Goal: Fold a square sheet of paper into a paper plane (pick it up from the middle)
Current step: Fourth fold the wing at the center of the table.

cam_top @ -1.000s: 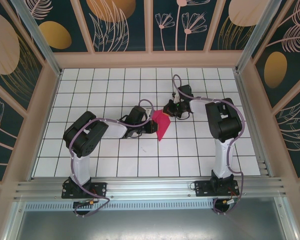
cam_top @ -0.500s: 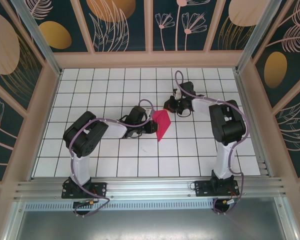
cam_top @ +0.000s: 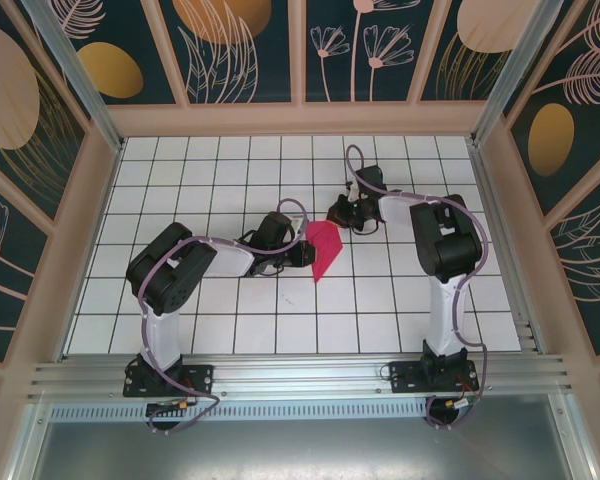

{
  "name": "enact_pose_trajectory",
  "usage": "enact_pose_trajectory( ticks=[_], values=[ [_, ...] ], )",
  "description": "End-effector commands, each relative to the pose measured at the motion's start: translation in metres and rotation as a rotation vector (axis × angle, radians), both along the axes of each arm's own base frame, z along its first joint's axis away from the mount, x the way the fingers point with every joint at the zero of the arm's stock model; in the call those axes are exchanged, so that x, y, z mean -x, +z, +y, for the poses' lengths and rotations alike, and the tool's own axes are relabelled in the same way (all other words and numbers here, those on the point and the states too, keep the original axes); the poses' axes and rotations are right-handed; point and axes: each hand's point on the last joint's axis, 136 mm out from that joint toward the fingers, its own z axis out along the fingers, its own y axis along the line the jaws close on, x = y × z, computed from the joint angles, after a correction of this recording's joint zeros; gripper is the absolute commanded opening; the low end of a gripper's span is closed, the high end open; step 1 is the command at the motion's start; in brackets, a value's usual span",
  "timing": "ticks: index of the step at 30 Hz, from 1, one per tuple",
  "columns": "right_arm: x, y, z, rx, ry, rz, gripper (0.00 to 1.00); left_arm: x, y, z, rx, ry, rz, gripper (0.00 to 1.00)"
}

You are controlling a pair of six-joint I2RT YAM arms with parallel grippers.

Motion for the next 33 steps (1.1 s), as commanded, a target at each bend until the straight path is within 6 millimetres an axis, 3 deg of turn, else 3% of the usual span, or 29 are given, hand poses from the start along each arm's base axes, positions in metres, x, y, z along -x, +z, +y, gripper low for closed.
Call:
enact_pose_trajectory(
  ticks=[1,9,17,20,22,29,33],
  values=[
    [-0.01,-0.011,-0.015,0.07,-0.036,-0.012,0.03,0.039,-0.055,0.031,-0.166,-0.001,0.187,0.11],
    [-0.015,0.034,-0.009,-0.034,-0.004,-0.097,0.03,0.04,-0.055,0.031,-0.167,-0.002,0.189,0.11],
    [-0.007,-0.013,-0.015,-0.001,-0.03,-0.005,0.03,0.04,-0.055,0.032,-0.166,0.0,0.19,0.11],
    [-0.007,-0.016,-0.021,0.028,-0.05,0.0,0.03,0.04,-0.055,0.032,-0.166,0.002,0.194,0.12],
    [-0.009,-0.005,-0.021,0.031,-0.043,-0.023,0.03,0.04,-0.055,0.032,-0.165,0.005,0.194,0.12],
    [-0.002,0.066,-0.019,-0.017,-0.016,-0.149,0.04,0.039,-0.051,0.032,-0.163,0.008,0.188,0.12],
    [0.023,0.078,-0.009,-0.087,0.012,-0.149,0.05,0.038,-0.05,0.031,-0.161,0.01,0.185,0.13]
  ],
)
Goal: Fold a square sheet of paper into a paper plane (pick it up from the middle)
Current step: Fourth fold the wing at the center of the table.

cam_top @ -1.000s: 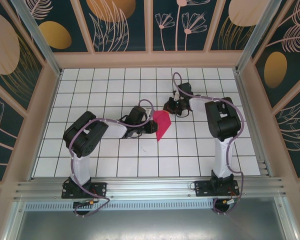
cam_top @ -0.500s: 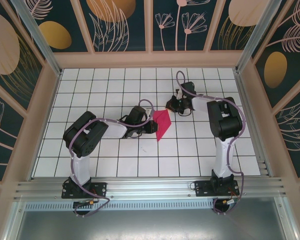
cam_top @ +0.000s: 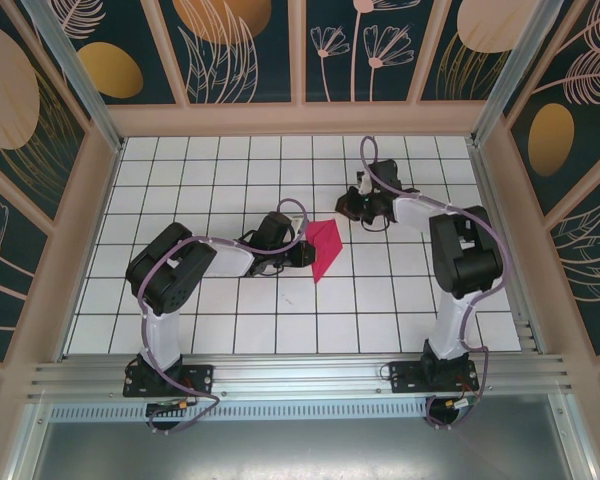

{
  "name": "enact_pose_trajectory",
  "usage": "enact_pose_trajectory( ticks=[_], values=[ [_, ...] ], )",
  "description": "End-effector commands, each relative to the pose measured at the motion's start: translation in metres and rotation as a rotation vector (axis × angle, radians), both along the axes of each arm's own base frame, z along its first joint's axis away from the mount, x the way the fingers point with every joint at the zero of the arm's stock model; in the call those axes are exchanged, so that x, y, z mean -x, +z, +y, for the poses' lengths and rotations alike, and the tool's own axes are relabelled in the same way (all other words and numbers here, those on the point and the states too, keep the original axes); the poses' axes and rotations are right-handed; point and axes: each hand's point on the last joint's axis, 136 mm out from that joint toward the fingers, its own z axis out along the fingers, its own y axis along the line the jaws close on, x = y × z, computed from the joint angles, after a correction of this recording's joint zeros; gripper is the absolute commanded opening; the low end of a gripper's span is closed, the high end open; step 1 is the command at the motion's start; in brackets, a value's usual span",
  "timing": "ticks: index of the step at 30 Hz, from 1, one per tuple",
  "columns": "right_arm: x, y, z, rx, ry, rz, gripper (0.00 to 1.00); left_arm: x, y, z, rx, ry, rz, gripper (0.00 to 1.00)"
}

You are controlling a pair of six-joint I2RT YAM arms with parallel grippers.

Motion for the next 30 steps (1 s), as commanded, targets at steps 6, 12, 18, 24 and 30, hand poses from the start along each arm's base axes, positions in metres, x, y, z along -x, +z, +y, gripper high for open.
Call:
enact_pose_trajectory(
  ticks=[6,12,18,24,30],
  values=[
    [0.051,-0.014,0.035,-0.081,0.078,0.053,0.05,0.037,-0.05,0.03,-0.154,0.01,0.185,0.13],
    [0.065,-0.049,0.045,-0.054,0.089,0.116,0.05,0.036,-0.047,0.029,-0.149,0.012,0.185,0.14],
    [0.077,-0.086,0.031,0.018,0.068,0.168,0.04,0.033,-0.039,0.027,-0.133,0.024,0.174,0.17],
    [0.088,-0.093,0.028,0.012,0.09,0.179,0.03,0.016,-0.006,0.028,-0.102,0.106,0.108,0.4],
    [0.088,-0.088,0.032,0.002,0.117,0.173,0.03,-0.007,0.026,0.034,-0.112,0.201,0.028,0.4]
  ],
)
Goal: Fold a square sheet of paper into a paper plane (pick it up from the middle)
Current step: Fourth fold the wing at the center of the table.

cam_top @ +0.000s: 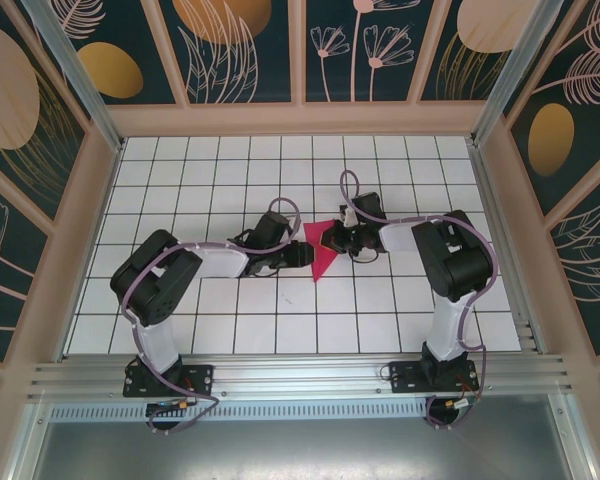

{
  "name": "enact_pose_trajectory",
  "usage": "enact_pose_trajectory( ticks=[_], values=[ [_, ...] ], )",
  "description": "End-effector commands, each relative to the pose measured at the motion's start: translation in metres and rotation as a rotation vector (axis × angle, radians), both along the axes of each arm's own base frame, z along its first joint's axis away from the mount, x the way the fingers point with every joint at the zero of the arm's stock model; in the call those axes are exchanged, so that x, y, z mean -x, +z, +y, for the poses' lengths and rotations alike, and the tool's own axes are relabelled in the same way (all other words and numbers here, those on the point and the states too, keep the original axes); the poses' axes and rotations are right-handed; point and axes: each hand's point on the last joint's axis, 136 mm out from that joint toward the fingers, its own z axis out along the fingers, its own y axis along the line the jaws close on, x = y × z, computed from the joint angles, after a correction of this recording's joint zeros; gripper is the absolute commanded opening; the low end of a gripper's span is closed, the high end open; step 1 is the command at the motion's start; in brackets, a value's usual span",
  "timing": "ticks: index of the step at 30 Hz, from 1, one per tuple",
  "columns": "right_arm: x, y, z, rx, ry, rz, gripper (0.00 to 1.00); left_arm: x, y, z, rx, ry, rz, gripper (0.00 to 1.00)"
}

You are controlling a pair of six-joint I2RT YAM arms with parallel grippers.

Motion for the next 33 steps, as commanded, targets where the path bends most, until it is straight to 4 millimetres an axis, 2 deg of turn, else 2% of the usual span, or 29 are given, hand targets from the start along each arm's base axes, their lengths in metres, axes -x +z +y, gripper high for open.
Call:
enact_pose_trajectory(
  ticks=[1,4,5,8,14,17,23,28,31,33],
  values=[
    [0.015,-0.024,-0.008,0.054,0.012,0.059,0.03,-0.012,0.01,0.01,-0.05,0.071,-0.015,0.4],
    [0.013,-0.021,-0.007,0.05,0.013,0.053,0.03,-0.013,-0.005,0.007,-0.086,0.058,0.02,0.4],
    [0.012,-0.02,-0.006,0.048,0.012,0.051,0.03,-0.021,0.0,0.001,-0.077,0.057,0.011,0.4],
    [0.012,-0.02,-0.006,0.046,0.012,0.053,0.03,-0.026,-0.003,-0.002,-0.081,0.066,0.008,0.4],
    [0.014,-0.021,-0.006,0.047,0.016,0.056,0.03,-0.032,-0.015,-0.007,-0.104,0.057,0.027,0.41],
    [0.014,-0.018,-0.006,0.038,0.017,0.053,0.03,-0.032,-0.025,-0.004,-0.13,0.062,0.042,0.36],
    [0.009,0.01,0.003,-0.018,0.031,0.015,0.05,-0.023,-0.043,0.001,-0.173,0.048,0.087,0.23],
    [0.006,0.041,0.005,-0.053,0.023,-0.031,0.08,-0.016,-0.051,0.004,-0.188,0.025,0.106,0.21],
    [0.01,0.047,0.004,-0.042,0.017,-0.038,0.09,-0.013,-0.054,0.004,-0.187,0.015,0.118,0.22],
    [0.015,0.045,0.002,-0.028,0.009,-0.025,0.08,-0.012,-0.055,0.005,-0.189,0.014,0.12,0.22]
  ],
)
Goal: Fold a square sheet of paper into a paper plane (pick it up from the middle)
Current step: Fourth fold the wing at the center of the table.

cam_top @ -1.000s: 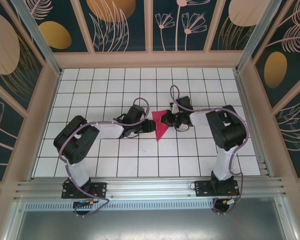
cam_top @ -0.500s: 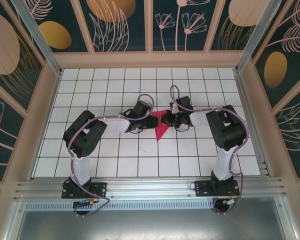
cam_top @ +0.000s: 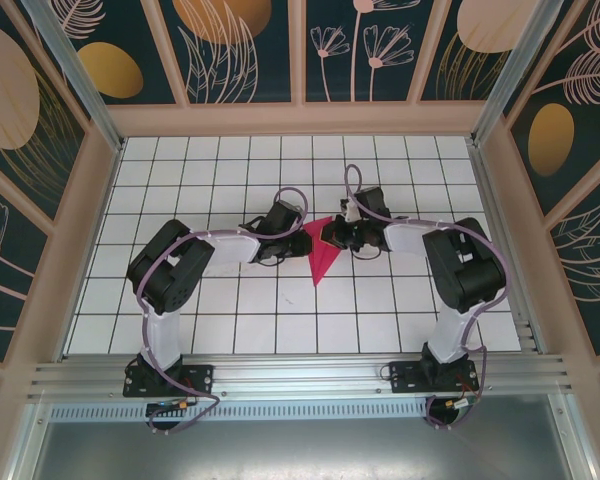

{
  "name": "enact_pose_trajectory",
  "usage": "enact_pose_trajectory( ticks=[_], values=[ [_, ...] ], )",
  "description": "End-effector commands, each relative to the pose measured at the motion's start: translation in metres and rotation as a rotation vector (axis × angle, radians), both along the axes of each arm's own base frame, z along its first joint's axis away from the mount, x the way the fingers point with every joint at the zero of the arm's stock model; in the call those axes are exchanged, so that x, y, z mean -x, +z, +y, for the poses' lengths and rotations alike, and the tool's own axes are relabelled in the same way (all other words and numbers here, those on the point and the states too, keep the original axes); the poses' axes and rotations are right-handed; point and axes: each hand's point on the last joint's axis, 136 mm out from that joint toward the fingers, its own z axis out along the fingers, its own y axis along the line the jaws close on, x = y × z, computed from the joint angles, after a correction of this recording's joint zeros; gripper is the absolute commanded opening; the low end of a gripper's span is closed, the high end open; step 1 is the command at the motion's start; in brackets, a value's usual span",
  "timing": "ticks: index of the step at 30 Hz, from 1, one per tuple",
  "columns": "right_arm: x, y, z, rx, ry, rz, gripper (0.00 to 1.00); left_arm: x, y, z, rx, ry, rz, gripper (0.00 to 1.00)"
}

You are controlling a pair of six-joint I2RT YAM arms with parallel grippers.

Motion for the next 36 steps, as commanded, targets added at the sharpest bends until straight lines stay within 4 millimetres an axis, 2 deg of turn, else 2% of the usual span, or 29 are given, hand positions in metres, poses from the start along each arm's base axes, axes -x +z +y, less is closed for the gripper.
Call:
enact_pose_trajectory(
  ticks=[1,8,12,15,23,28,36],
  values=[
    [0.014,0.001,0.0,0.01,-0.003,0.029,0.08,0.022,-0.038,0.009,-0.072,-0.035,0.102,0.22],
    [0.026,-0.017,0.013,0.012,0.03,0.069,0.06,0.02,-0.03,0.009,-0.054,-0.019,0.087,0.22],
    [0.024,-0.026,0.013,0.015,0.018,0.081,0.06,0.015,-0.013,0.009,-0.036,0.003,0.05,0.22],
    [0.024,-0.039,0.009,0.056,0.006,0.104,0.06,0.01,0.001,0.012,-0.033,0.025,0.018,0.24],
    [0.026,-0.044,0.009,0.051,0.009,0.107,0.05,0.004,0.022,0.012,-0.003,0.054,-0.025,0.26],
    [0.026,-0.045,0.008,0.054,0.009,0.108,0.05,0.002,0.032,0.001,0.051,0.027,-0.04,0.26],
    [0.027,-0.045,0.008,0.049,0.011,0.104,0.05,0.0,0.016,-0.01,0.058,0.01,0.016,0.21]
  ],
)
